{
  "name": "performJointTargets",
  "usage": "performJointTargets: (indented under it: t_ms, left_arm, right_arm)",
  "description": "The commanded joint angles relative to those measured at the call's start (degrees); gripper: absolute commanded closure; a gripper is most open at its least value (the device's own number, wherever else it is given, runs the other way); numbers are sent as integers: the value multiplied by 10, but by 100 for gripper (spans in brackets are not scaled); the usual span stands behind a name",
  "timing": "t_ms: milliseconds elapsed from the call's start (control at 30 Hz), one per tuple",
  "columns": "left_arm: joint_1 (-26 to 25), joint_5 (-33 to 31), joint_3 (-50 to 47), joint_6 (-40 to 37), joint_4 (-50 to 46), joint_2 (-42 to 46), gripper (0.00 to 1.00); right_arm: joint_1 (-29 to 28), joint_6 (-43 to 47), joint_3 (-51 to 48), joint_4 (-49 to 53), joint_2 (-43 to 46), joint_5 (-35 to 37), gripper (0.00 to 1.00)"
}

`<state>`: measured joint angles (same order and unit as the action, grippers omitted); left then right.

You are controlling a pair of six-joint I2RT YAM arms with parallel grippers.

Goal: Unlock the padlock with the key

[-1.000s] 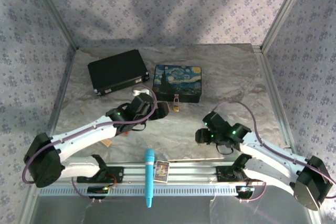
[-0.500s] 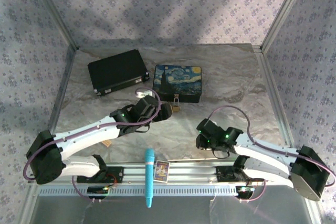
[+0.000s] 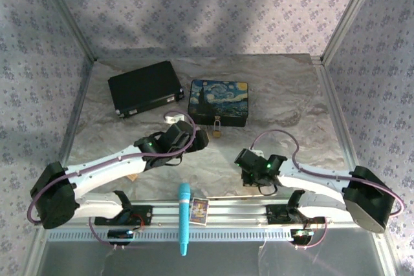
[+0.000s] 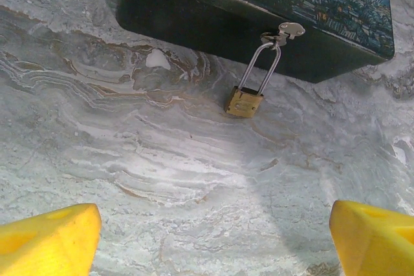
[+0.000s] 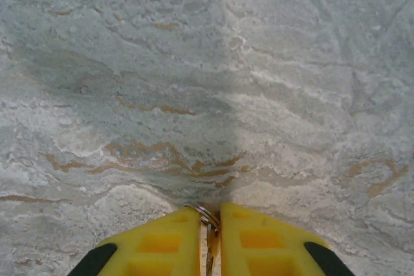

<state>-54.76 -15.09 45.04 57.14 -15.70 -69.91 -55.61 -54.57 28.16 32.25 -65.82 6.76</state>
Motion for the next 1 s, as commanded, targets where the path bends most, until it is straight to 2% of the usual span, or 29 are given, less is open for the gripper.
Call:
performJointTargets:
  t_ms: [0, 100, 200, 400, 533, 733, 900, 967]
  left_arm:
    - [-2, -22, -3, 8, -15, 15, 9]
    - [-2, -24, -1, 6, -16, 14, 9]
    - [-2, -6, -1, -20, 12, 14, 18]
    - [-2, 83, -27, -116, 166, 23, 38]
    - [-2, 148, -36, -145, 239, 19, 44]
    - [-4, 228, -42, -147, 304, -4, 47]
    - [-10, 250, -39, -133, 319, -27, 51]
    - [-10, 230, -32, -124, 285, -32, 53]
  right_arm:
    - [-7, -2, 2, -10, -12, -9, 90]
    - [-1, 18, 16, 9, 14, -10, 95]
    - [30, 82, 23, 7, 50, -50, 98]
    - [111, 257, 11, -102, 135, -258, 96]
    - [139, 316, 31, -109, 144, -340, 96]
    - [152, 330, 48, -153, 126, -421, 100]
    - [159, 322, 49, -192, 118, -435, 100]
    - [166, 316, 50, -191, 103, -424, 100]
